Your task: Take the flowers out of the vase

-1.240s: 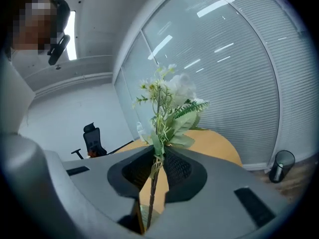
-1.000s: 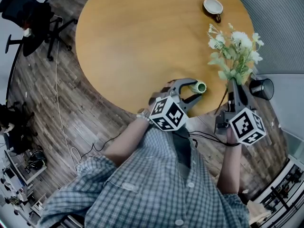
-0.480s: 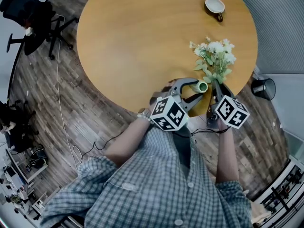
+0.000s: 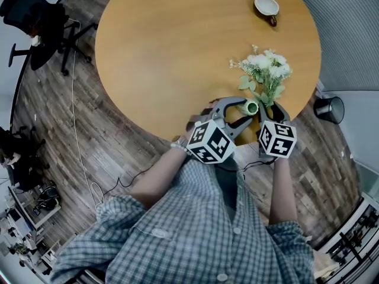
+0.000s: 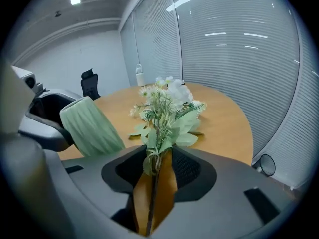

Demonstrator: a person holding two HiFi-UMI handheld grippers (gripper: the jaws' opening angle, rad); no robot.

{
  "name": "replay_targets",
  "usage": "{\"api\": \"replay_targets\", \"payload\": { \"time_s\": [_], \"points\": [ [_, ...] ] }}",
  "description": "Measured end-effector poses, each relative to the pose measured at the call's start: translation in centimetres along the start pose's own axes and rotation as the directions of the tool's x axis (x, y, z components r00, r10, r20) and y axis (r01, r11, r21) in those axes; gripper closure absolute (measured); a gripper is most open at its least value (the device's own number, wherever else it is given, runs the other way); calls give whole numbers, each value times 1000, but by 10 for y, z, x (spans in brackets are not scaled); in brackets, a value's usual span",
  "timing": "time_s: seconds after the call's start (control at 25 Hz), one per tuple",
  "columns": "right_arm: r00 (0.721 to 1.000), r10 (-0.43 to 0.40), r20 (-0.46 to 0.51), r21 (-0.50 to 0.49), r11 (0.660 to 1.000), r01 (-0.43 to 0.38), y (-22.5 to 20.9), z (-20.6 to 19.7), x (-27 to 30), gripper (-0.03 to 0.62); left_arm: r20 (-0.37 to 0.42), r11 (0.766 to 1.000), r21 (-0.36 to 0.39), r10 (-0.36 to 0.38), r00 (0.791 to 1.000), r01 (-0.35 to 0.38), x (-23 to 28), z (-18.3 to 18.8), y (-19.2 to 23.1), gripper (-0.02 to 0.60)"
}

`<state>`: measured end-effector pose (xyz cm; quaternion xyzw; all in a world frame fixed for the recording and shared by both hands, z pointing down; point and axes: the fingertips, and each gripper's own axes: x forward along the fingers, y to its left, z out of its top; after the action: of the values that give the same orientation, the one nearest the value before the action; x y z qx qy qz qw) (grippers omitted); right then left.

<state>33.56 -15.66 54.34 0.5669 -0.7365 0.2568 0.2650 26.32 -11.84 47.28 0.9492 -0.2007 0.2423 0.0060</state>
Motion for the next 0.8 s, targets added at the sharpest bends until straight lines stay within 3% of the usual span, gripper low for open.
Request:
{"api": "replay_targets", "payload": {
  "time_s": [0.16,0.56,0.8],
  "points": [
    [1000,17,-21,1,1000,-17,2,-5,2,428,2,1000,-1,8,1000,-8,-1,0,0,382],
    [999,31,25,24,999,-32,5,1,-14,428,24,1000,-20,3,1000,-2,-7,4,1,371],
    [999,26,45,22,999,-27,2,4,-25,428,40,999,-15,37,999,-37,-24,14,7,367]
  ]
}}
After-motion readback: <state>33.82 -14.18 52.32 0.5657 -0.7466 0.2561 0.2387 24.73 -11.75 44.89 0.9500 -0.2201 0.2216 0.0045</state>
